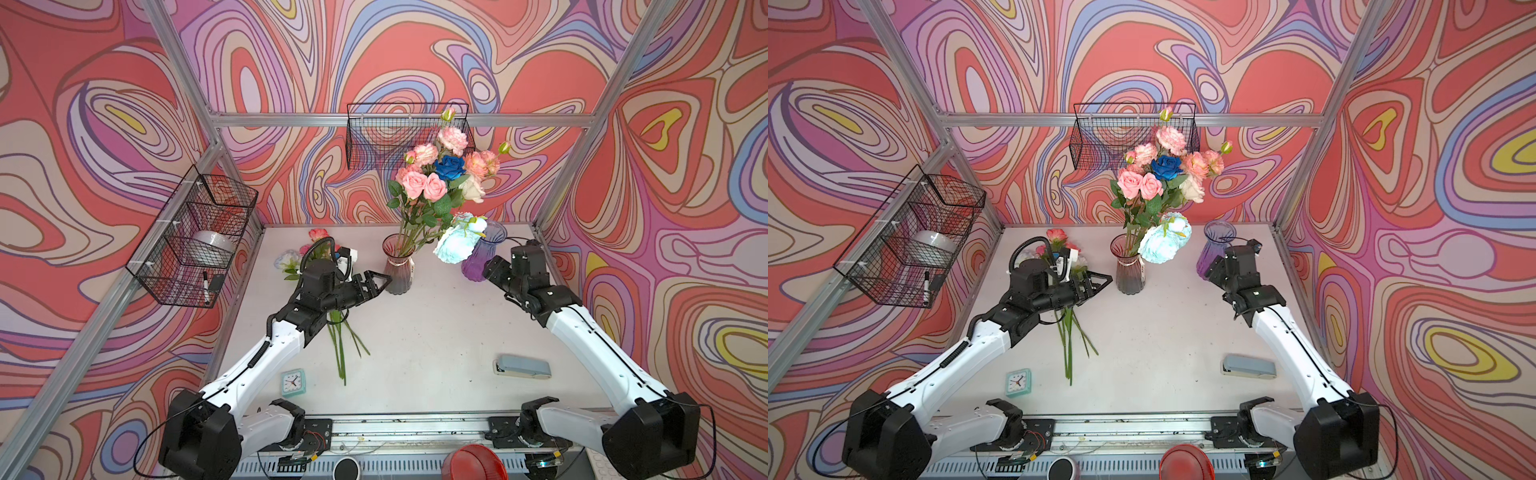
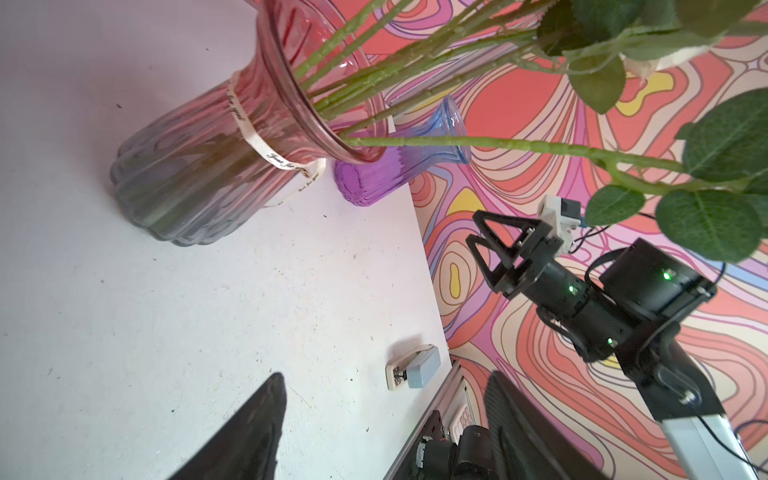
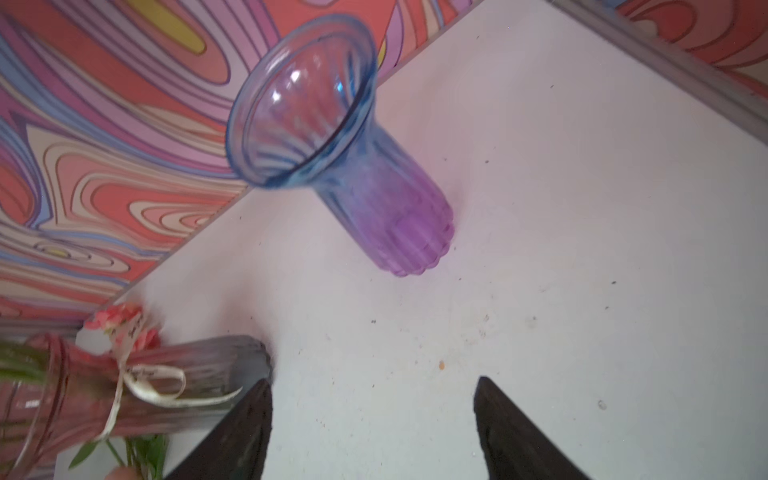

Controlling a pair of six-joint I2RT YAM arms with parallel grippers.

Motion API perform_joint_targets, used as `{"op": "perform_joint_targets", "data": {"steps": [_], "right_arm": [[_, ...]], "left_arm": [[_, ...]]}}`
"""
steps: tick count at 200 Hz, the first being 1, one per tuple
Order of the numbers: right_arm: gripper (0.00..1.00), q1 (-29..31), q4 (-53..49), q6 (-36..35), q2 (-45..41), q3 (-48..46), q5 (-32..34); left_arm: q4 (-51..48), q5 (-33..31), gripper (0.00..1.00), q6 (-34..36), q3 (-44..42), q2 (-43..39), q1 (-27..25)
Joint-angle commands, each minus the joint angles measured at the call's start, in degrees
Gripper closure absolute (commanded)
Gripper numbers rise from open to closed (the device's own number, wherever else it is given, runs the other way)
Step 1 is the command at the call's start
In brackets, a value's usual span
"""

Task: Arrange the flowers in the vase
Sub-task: 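Grasp the purple-blue vase with the right gripper and pull it toward the robot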

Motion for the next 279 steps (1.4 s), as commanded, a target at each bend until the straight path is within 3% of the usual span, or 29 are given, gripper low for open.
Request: {"op": "perform_joint_targets", "data": {"steps": [1, 69, 103, 127, 198, 233, 279], "right_arm": [[0.21, -5.12, 2.17, 0.51, 2.43, 4.6, -3.23], [0.23, -8.66, 0.99, 0.2, 18.06, 18.85, -6.37], [0.3, -8.8, -2.01, 0.14, 23.56, 22.81, -6.25], [0.42, -8.8, -2.64, -0.75, 25.05, 23.59, -7.84], [1.0, -8.63, -2.96, -1.36, 18.87, 14.88, -12.55], [1.0, -5.73, -5.83, -2.23, 11.44, 10.65, -14.92], [1.0, 6.67, -16.98, -2.92, 0.96, 10.46, -12.64]], "left_arm": [[2.21, 1.33, 0.22, 0.35, 1.81, 0.72, -0.42], [2.88, 2.39, 0.21, 1.34, -1.75, -1.35, -0.44], [-2.49, 0.03, 0.21, 4.02, -1.38, -4.36, -0.43], [-4.01, -0.31, 0.21, 4.77, -1.43, -5.8, -0.4], [-8.2, -1.15, 0.21, 6.4, -2.17, -9.87, -0.41], [-8.37, -1.05, 0.21, 6.38, -2.61, -11.01, -0.28], [-11.42, -1.84, 0.21, 8.0, -2.35, -12.85, -0.14]]}}
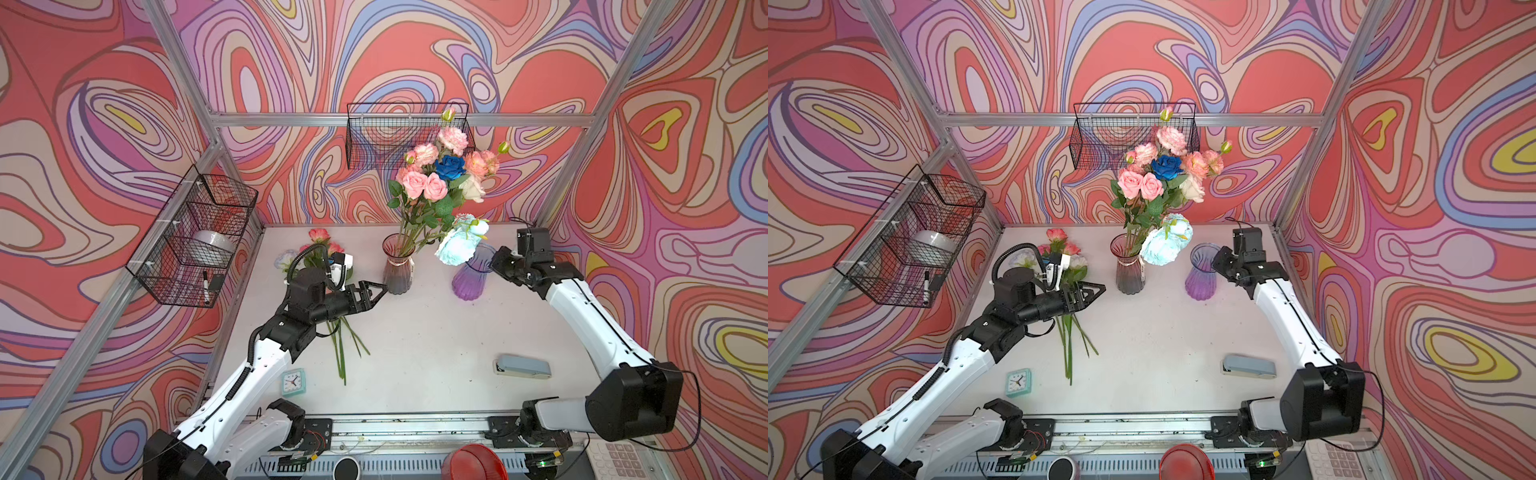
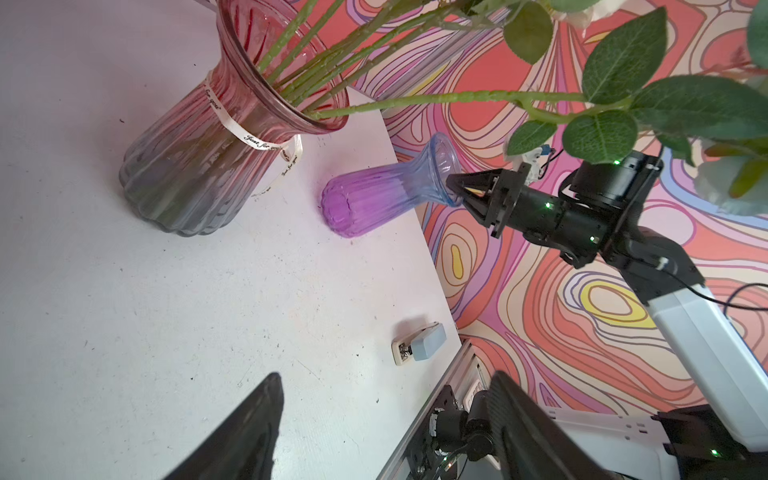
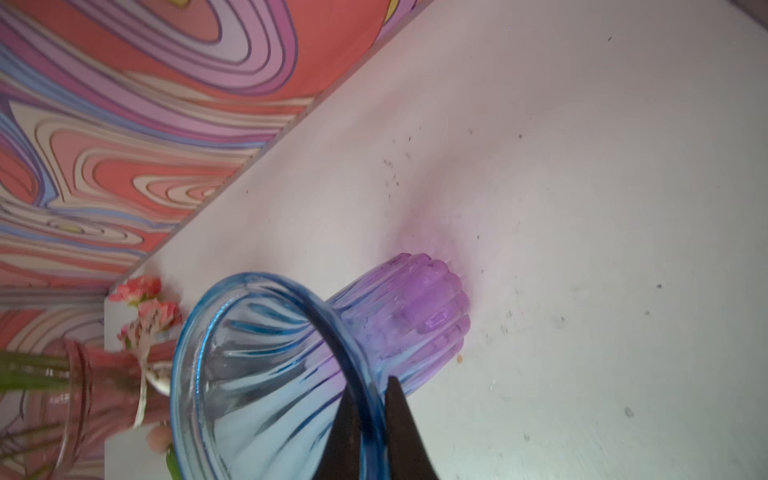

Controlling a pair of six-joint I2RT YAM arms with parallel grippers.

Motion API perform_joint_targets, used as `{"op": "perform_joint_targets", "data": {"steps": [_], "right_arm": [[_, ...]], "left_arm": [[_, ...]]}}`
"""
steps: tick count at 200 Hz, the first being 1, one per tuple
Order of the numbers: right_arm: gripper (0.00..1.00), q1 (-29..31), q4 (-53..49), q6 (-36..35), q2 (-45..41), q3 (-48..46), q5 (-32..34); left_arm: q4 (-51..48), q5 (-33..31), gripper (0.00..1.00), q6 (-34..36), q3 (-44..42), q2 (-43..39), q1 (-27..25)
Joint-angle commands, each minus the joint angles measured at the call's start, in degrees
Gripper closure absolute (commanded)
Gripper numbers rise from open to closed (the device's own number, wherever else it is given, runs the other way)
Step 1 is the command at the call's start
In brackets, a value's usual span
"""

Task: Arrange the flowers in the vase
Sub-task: 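Grasp the purple-blue vase with the right gripper and pull it toward the robot, then open the right gripper and draw back while the left lowers to the pink tulip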

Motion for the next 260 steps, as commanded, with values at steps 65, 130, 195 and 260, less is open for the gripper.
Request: {"op": "perform_joint_targets", "data": {"steps": [65, 130, 195, 260], "right_arm": [[1.0, 23.66, -6.6, 2.09, -10.87, -1.0, -3.79], [1.0, 33.39, 4.14, 0.84, -3.06, -0.77, -0.84], [0.42, 33.74, 4.7, 1.46, -5.56, -3.43, 1.07], [0.35, 33.74, 1.99, 1.8, -15.33, -9.61, 6.8]], "left_arm": [[-4.37, -1.19, 0.2, 2.79, -1.91, -3.73, 0.69], [-6.35, -0.47, 0.2, 2.85, -2.28, -4.46, 0.83], [-11.53, -3.59, 0.2, 3.02, -2.61, -6.09, 1.11], [-11.49, -8.44, 0.27, 0.18, -7.37, -4.66, 7.1]]}}
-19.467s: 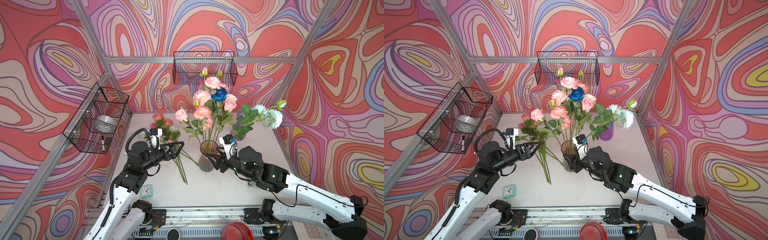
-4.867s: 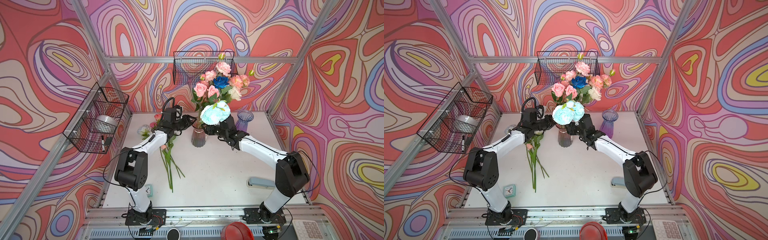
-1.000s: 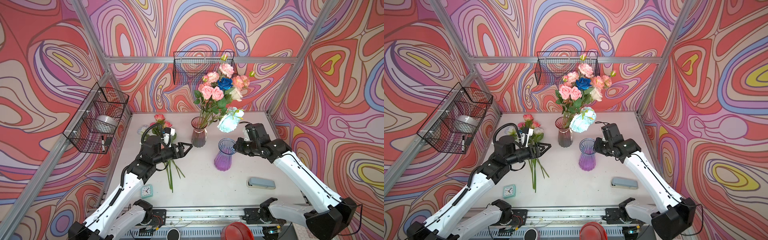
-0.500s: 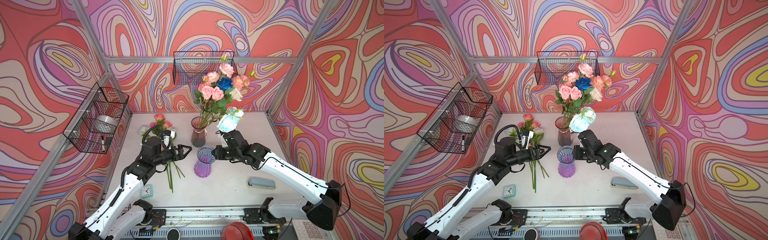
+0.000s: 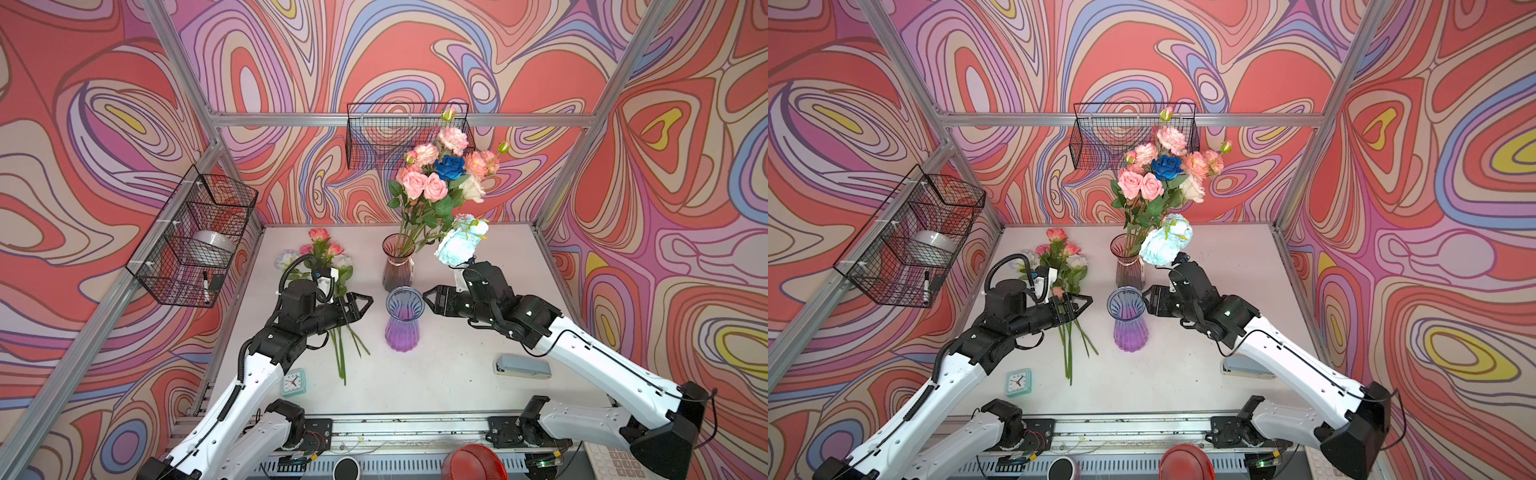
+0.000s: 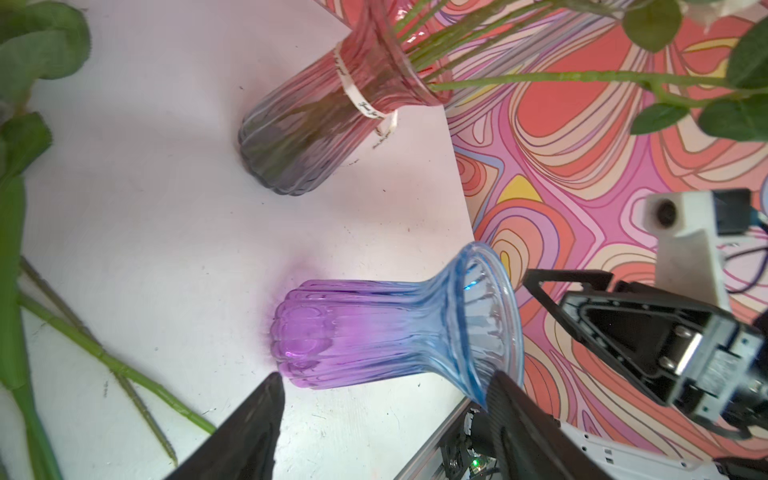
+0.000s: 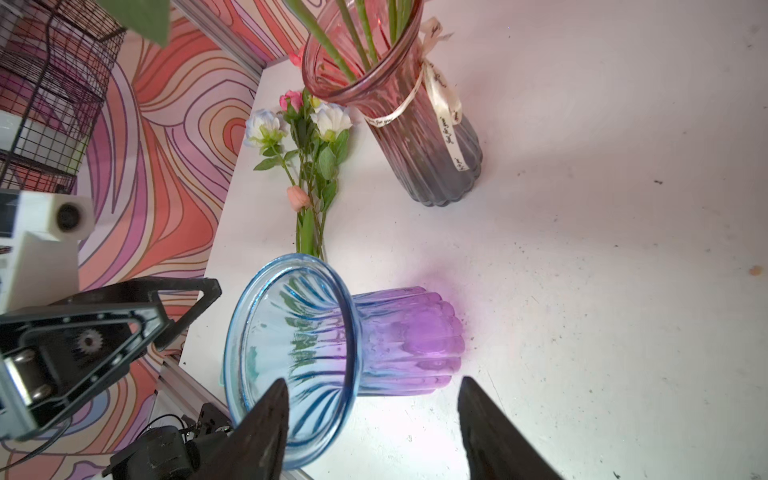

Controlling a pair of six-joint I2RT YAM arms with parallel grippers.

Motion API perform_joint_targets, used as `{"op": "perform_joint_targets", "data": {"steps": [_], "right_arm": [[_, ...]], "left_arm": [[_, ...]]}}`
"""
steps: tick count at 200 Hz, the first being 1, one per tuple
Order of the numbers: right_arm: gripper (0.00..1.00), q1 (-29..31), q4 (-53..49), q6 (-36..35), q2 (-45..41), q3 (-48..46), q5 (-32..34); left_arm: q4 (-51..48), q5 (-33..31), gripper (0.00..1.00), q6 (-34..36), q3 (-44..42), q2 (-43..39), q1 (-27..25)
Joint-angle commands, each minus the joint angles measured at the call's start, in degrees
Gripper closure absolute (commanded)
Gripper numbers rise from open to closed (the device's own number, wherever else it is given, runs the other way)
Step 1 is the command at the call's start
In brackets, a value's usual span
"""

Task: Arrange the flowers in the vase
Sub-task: 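Open the right gripper and draw back while the left lowers to the pink tulip, then grasp the pink tulip stem at the flower pile with the left gripper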

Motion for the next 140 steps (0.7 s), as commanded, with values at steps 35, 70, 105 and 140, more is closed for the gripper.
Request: {"op": "perform_joint_targets", "data": {"steps": [35, 70, 105, 140], "right_arm": [[0.44, 0.3, 0.16, 0.46, -8.83, -8.21, 4.39], [0.55, 0.3, 0.78, 0.72, -12.11, -11.47, 4.77], [0.56, 0.33, -0.08, 0.11, -14.5, -12.36, 5.94], [0.57, 0.3, 0.07, 0.45, -16.86, -13.71, 6.62]], "left_arm": [[-0.89, -13.12, 0.45, -0.92, -3.56, 8.43, 1.88], [2.94, -20.76, 0.51, -0.82, -3.61, 15.9, 1.93], [3.15, -21.86, 0.61, -0.81, -1.34, 24.2, 1.8], [3.35, -27.35, 0.61, -2.14, -1.66, 23.88, 2.33]]}}
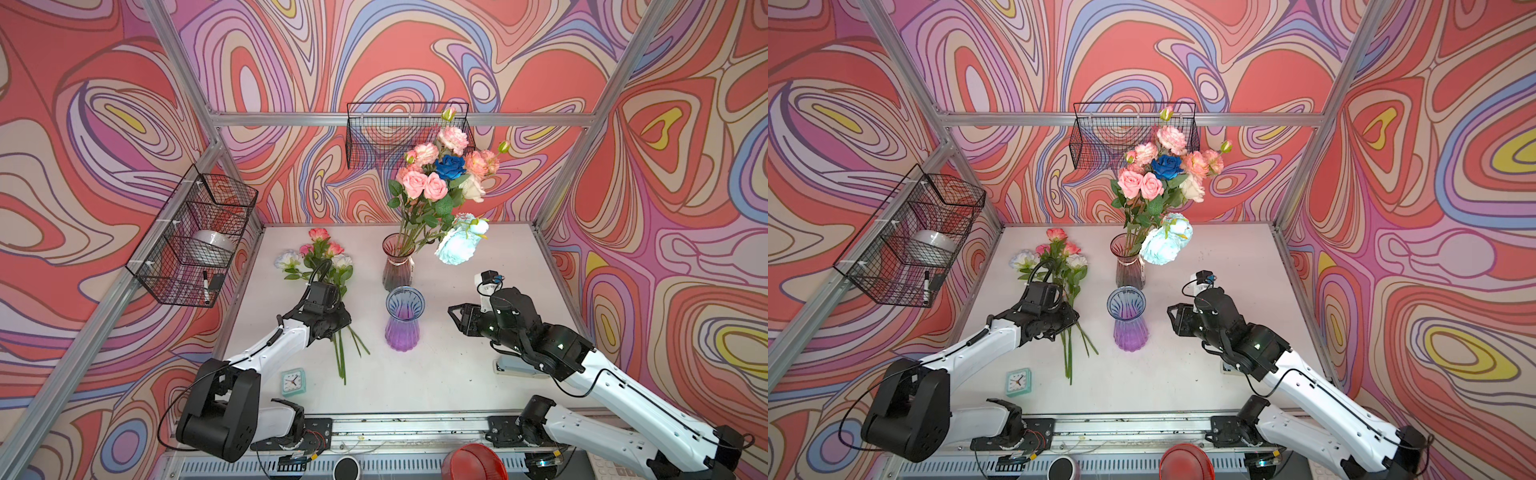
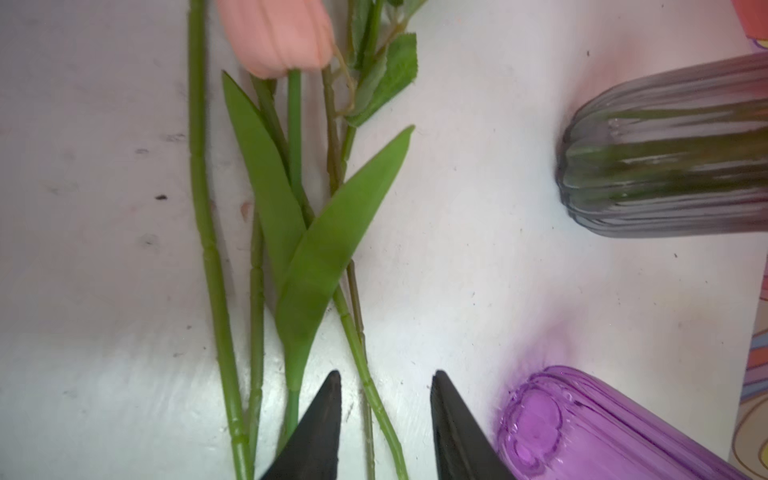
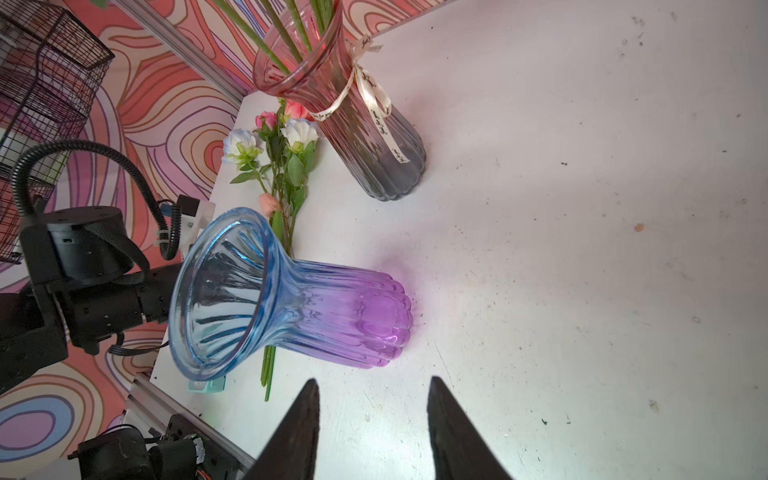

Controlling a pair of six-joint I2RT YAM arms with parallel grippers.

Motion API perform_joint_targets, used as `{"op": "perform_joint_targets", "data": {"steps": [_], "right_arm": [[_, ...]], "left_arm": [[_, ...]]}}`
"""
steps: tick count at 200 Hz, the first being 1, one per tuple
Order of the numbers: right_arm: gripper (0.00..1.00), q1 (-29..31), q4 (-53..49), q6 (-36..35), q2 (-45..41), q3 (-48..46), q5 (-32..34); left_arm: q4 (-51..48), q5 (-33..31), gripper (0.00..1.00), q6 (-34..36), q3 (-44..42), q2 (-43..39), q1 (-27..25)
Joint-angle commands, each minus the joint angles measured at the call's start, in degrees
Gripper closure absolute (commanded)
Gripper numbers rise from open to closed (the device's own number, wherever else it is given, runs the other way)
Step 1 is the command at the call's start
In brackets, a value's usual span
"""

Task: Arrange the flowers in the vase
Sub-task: 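Grasp the pink tulip stem at the flower pile with the left gripper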

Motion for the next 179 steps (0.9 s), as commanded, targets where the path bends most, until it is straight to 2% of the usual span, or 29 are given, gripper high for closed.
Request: {"op": "perform_joint_targets", "data": {"steps": [1, 27, 46, 80, 121, 151, 179], "right_arm": [[0.57, 0.32, 0.24, -0.18, -1.59, -1.39, 1.6], [0.58, 0.27, -0.14, -0.37, -2.7, -1.99, 1.86], [0.58, 0.28, -0.32, -0.7, -3.32, -1.97, 2.23], [0.58, 0.34, -0.15, -1.34, -3.52, -1.54, 2.67], [0.58, 0.3, -0.83, -1.84, -3.29, -0.78, 3.2], [0.58, 0.32, -1.28, -2.01, -3.57, -0.54, 3.98], [0.58, 0.3, -1.5, -2.25, -3.64, -0.21, 4.04]], "left_arm": [[0.71, -5.04, 0.61, -0.75, 1.22, -0.23, 0.55], [-2.29, -5.91, 0.72, 0.36, 3.09, 2.53, 0.59], [-4.42, -6.55, 0.71, 0.5, 1.84, 3.07, 0.58], [-3.76, -6.38, 0.64, 1.16, 0.75, 5.63, 0.61], [-4.58, -7.91, 0.67, 1.42, 1.09, 9.21, 0.59], [-4.5, -8.05, 0.79, 1.47, 1.02, 9.97, 0.58], [-5.98, -8.34, 0.93, 1.81, 1.64, 7.39, 0.58]]}}
